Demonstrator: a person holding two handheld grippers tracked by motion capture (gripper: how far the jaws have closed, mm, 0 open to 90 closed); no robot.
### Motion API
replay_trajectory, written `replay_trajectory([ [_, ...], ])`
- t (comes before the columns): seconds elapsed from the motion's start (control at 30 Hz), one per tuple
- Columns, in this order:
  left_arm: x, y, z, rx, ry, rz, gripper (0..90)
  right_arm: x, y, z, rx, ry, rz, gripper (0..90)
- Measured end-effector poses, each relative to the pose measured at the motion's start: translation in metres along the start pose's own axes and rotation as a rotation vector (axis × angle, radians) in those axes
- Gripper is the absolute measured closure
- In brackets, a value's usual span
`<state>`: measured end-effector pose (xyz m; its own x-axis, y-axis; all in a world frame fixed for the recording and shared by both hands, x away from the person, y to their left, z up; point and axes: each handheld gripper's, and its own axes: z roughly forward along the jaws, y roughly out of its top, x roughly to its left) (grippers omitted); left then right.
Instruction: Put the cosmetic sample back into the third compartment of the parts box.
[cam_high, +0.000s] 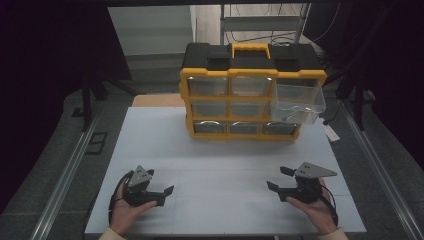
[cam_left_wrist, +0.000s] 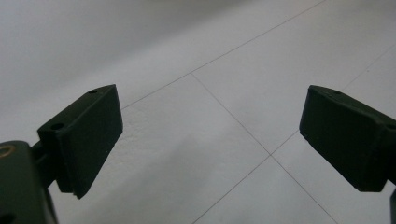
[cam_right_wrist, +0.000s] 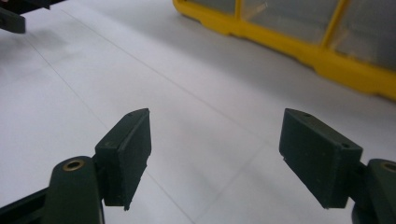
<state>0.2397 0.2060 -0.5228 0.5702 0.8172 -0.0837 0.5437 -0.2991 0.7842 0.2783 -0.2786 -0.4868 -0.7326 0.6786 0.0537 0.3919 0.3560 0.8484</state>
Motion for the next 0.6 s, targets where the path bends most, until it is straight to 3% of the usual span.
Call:
replay_trajectory([
  [0.2,-0.001,0.000,0.001,-0.002,0.000,0.004,6.7,-0.007,-0.016,0.002,0.024,-0.016,0.039,25.7],
  [0.6,0.000,0.001,0.001,-0.004,0.000,0.005,6.8,-0.011,-0.022,0.003,0.021,-0.036,0.060,25.6],
])
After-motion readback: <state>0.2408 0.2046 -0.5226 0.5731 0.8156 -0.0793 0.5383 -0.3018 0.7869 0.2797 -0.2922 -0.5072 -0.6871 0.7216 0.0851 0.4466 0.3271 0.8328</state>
